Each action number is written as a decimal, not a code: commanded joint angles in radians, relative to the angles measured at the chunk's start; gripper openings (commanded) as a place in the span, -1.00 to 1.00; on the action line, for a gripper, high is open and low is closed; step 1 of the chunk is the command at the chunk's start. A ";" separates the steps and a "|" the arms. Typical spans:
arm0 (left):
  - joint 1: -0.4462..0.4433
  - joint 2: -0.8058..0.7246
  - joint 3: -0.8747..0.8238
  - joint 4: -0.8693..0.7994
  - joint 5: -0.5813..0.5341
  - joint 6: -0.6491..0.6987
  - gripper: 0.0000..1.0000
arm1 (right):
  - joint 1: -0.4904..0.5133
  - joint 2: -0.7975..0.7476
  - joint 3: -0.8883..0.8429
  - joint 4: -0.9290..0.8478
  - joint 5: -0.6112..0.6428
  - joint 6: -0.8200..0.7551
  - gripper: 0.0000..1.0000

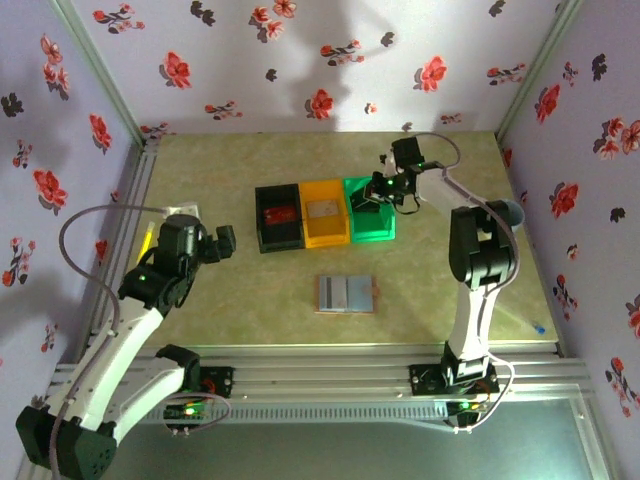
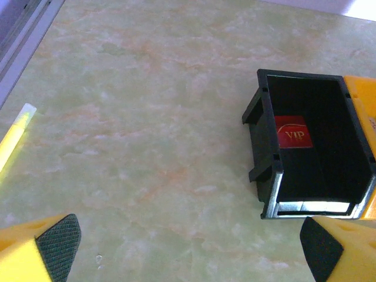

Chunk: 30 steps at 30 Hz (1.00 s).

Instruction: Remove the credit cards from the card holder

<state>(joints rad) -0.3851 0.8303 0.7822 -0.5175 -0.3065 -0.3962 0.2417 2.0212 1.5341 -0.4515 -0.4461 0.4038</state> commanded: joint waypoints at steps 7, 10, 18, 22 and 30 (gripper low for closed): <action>0.002 0.012 -0.002 0.010 -0.030 0.026 1.00 | -0.006 0.061 0.086 -0.053 -0.027 -0.039 -1.00; 0.002 0.014 -0.001 0.010 -0.031 0.026 0.99 | -0.007 0.069 0.098 -0.061 -0.022 -0.043 -1.00; 0.002 0.018 -0.001 0.010 -0.030 0.028 0.99 | -0.007 0.091 0.118 -0.084 -0.014 -0.049 -1.00; 0.003 0.018 -0.001 0.010 -0.031 0.028 0.99 | -0.007 0.092 0.120 -0.088 -0.006 -0.051 -0.91; 0.003 0.019 -0.001 0.010 -0.030 0.030 1.00 | -0.006 0.094 0.128 -0.104 0.004 -0.057 -0.76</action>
<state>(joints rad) -0.3851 0.8471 0.7822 -0.5171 -0.3145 -0.3851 0.2401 2.0949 1.6295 -0.5251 -0.4519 0.3660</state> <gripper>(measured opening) 0.997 0.115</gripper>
